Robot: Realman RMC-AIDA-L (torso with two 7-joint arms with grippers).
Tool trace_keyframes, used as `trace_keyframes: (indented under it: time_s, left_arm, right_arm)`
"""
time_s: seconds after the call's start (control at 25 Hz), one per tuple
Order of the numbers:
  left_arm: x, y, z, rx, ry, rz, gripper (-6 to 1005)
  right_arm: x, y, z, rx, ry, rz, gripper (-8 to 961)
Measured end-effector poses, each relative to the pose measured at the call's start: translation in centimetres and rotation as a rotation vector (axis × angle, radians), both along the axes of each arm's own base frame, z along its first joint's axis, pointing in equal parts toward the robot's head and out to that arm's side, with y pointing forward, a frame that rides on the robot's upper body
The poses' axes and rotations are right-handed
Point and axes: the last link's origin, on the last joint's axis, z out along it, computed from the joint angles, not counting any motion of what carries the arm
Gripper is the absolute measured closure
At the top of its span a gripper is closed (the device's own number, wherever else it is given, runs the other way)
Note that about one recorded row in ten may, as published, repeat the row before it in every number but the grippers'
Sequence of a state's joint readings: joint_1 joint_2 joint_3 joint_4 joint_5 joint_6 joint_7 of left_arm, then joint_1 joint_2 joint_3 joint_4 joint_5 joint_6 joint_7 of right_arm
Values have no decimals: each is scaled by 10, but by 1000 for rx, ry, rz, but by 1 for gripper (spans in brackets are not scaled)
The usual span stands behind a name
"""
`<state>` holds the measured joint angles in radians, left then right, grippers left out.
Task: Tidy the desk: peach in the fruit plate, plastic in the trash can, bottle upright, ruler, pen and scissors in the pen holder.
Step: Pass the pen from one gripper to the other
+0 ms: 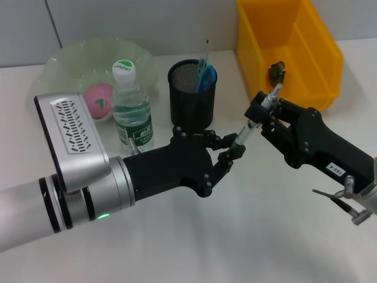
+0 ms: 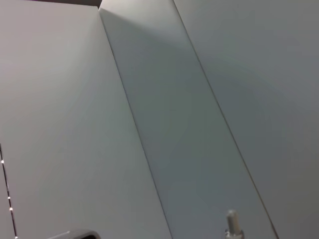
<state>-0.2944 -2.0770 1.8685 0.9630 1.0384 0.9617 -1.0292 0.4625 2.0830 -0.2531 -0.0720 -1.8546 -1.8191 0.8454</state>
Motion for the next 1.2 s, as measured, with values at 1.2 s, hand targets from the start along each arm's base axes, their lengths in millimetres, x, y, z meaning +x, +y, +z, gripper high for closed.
trace_keyframes:
  time_s: [1.2]
  left_arm:
    - [-7, 2, -1, -22, -28, 52, 594]
  right_arm:
    - [2, -4, 1, 54, 12, -15, 809]
